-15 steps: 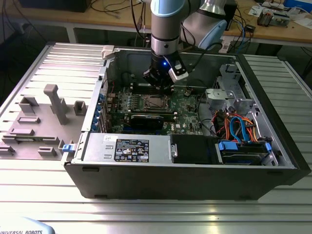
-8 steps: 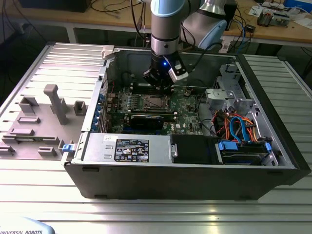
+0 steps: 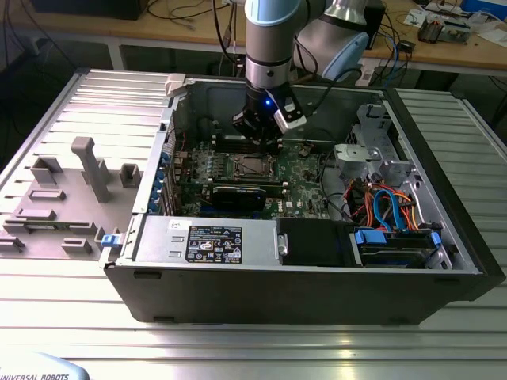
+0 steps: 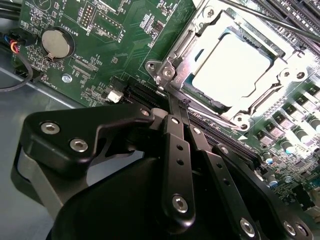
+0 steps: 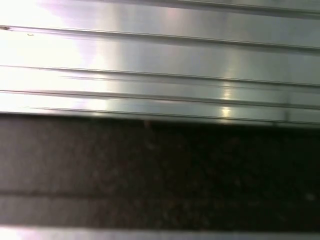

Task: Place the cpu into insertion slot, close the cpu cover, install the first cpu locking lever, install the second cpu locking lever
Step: 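Install the first cpu locking lever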

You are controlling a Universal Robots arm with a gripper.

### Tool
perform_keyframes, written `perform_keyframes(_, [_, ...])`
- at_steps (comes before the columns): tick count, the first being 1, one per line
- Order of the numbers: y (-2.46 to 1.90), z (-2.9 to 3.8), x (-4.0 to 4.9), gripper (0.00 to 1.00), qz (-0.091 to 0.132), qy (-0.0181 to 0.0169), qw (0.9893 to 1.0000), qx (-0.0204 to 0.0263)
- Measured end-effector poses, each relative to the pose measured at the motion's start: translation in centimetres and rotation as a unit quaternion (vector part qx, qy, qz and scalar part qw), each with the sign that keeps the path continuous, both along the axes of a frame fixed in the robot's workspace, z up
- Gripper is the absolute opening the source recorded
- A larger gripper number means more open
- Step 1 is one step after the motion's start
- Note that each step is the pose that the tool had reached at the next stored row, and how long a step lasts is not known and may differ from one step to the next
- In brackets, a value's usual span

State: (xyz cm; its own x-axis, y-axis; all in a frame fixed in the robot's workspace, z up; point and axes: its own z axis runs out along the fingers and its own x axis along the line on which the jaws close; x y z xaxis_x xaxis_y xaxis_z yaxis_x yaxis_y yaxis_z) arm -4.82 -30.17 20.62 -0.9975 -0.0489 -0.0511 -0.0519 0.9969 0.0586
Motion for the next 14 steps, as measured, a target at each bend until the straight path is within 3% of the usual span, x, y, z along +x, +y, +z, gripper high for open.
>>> perform_keyframes(14, [-0.06,-0.47,0.00,0.11,0.000,0.0001,1.0000,-0.0087])
